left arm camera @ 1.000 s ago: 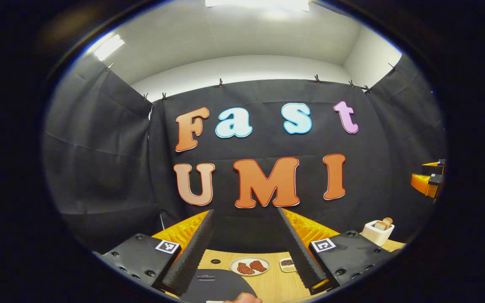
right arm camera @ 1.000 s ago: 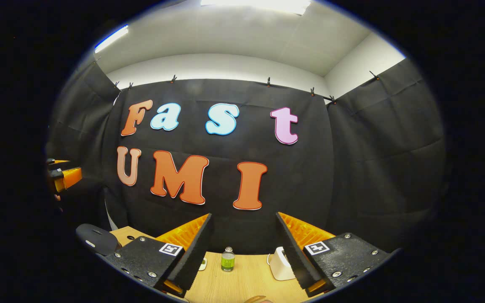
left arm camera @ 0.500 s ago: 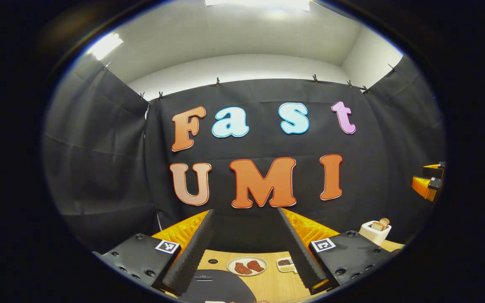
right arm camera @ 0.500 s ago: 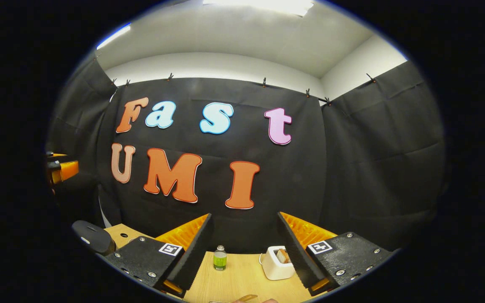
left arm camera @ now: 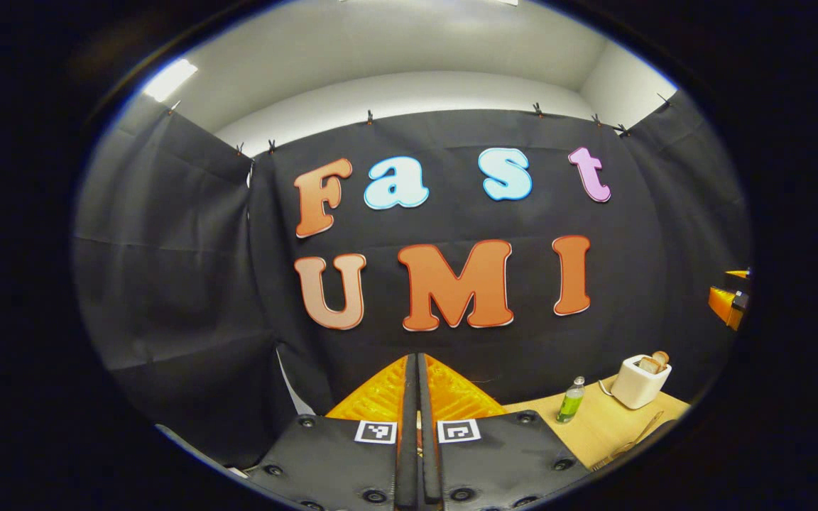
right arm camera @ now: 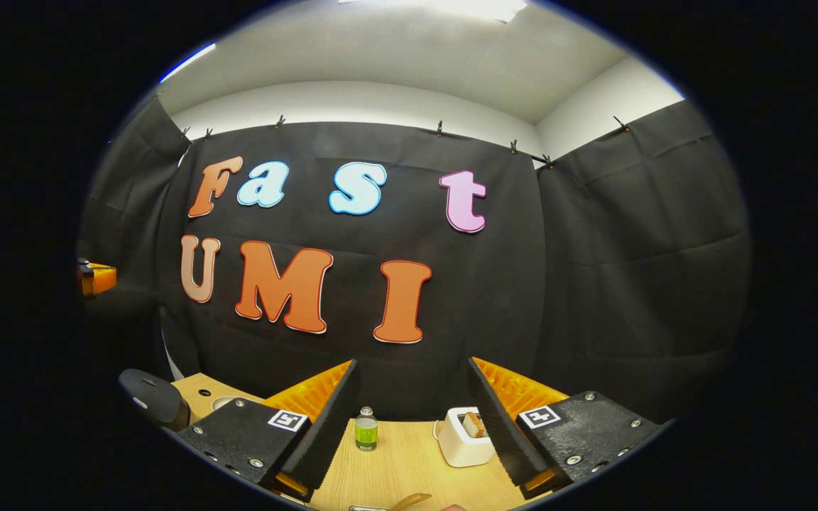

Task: Close the left gripper, press the button to open the rice cooker; take a wooden spoon from the chopstick holder with the right hand, scoop a spoonful of rice and pour it into the rice cooker, then put the wooden spoon back into the chopstick holder.

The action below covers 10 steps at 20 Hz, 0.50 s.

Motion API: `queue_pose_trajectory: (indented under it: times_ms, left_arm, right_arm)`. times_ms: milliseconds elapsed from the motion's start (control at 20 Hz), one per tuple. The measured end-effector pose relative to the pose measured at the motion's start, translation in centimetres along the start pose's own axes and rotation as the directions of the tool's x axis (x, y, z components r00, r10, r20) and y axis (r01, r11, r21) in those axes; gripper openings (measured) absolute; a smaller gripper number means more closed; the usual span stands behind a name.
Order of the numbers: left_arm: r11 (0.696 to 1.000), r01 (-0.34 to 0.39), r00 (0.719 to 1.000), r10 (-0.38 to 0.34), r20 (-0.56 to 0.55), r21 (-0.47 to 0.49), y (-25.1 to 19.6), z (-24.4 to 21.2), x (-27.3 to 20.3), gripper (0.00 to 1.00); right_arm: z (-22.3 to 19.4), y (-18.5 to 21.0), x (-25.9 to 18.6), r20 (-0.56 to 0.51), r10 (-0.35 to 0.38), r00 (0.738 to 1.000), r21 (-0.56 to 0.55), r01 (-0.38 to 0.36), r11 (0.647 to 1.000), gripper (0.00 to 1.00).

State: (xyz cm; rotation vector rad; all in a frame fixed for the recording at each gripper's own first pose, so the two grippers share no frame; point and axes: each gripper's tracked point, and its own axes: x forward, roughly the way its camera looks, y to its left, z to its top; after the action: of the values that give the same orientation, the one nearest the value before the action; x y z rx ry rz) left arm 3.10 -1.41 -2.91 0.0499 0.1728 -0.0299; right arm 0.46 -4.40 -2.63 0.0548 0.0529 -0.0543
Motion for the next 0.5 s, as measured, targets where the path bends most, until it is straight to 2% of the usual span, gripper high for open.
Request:
queue_pose_trajectory:
  times_ms: [100, 250, 350, 500]
  left_arm:
    - [1.0, -0.015, 0.994, 0.013, -0.109, -0.023, 1.1, -2.3, 0.9, 0.07]
    - [0.998, -0.042, 0.958, 0.029, -0.286, -0.04, 2.6, -6.0, 1.5, 0.07]
    - [0.996, -0.063, 0.914, 0.034, -0.403, -0.059, 3.5, -8.6, 1.6, 0.07]
    - [0.99, -0.08, 0.82, 0.001, -0.572, -0.112, 4.2, -12.7, 0.6, 0.07]
  right_arm:
    - [-0.5, -0.1, -0.1, -0.014, -0.003, 1.0, -0.001, 0.003, 1.0, 0.93]
    - [-1.1, -0.6, -0.2, -0.03, -0.018, 0.999, -0.012, 0.018, 1.0, 0.93]
    - [-1.7, -0.9, -0.4, -0.046, -0.028, 0.999, -0.013, 0.027, 1.0, 0.93]
    - [-2.4, -1.3, -0.7, -0.066, -0.043, 0.997, -0.017, 0.042, 0.999, 0.93]
